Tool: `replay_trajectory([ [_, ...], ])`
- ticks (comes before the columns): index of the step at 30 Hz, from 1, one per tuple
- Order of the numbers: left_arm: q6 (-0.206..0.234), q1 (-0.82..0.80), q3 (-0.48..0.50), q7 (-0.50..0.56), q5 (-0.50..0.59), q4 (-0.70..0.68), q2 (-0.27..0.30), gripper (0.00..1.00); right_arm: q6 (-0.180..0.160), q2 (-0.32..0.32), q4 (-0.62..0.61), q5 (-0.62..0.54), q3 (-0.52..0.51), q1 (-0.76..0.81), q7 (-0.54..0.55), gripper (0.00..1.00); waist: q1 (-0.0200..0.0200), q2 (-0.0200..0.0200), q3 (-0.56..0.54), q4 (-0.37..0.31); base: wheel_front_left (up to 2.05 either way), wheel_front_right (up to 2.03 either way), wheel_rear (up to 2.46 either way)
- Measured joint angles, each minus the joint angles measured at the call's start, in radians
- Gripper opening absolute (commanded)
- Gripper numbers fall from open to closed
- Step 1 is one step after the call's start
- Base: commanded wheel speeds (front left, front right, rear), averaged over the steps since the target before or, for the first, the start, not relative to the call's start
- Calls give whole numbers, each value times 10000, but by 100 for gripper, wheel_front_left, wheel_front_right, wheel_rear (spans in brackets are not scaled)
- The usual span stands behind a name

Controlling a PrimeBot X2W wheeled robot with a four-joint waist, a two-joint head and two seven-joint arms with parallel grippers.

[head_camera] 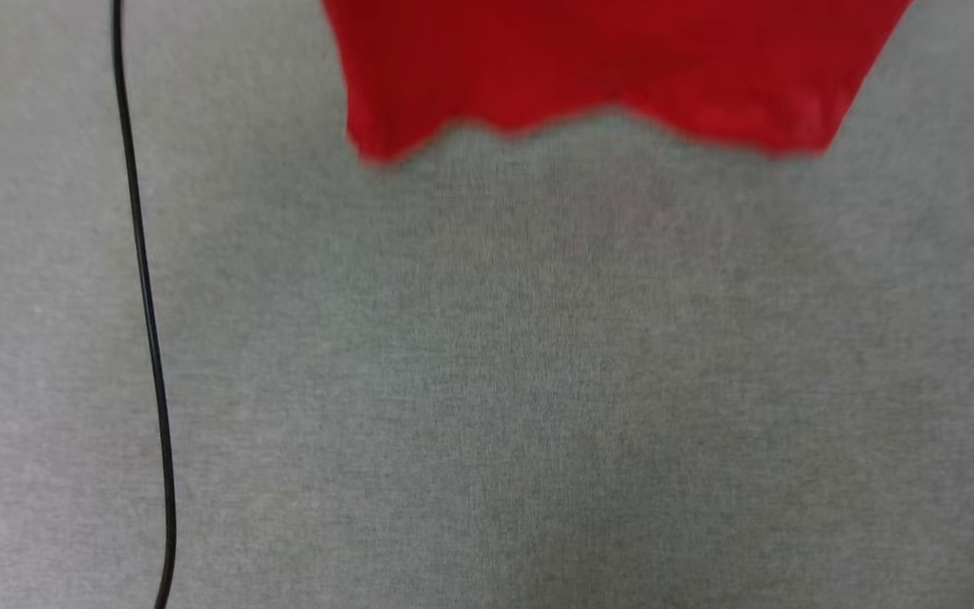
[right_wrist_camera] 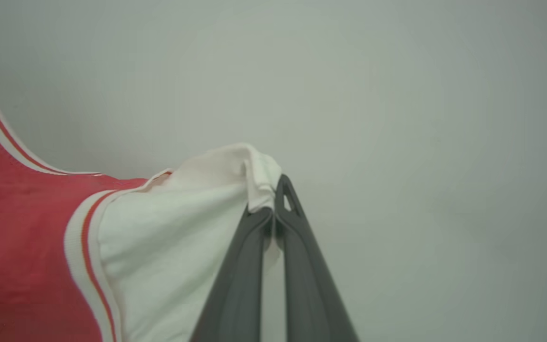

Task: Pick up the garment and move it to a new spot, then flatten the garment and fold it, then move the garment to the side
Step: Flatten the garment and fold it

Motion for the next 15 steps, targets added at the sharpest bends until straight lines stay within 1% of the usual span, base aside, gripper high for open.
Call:
replay_trajectory([
  [4, -219, -981, 128, -259, 178, 918, -221, 0, 0, 272, 859, -616, 245, -1160, -468, 0, 1, 0, 703, -27, 0, 0, 0],
  [9, -483, -1908, 182, -740, 364, 2042, -541, 0, 0, 635, 1893, -1152, 251, -2469, -1235, 0, 1, 0, 1407, -65, 0, 0, 0],
  [12, -671, -2079, 178, -1009, 399, 2648, -627, 0, 0, 897, 2516, -1310, 343, -2880, -1601, 0, 1, 0, 1704, -88, 0, 0, 0],
  [15, -821, -2068, 169, -1256, 355, 3089, -731, 0, 0, 1139, 3078, -1313, 564, -2924, -1908, 0, 2, 0, 1888, -124, 0, 0, 0],
])
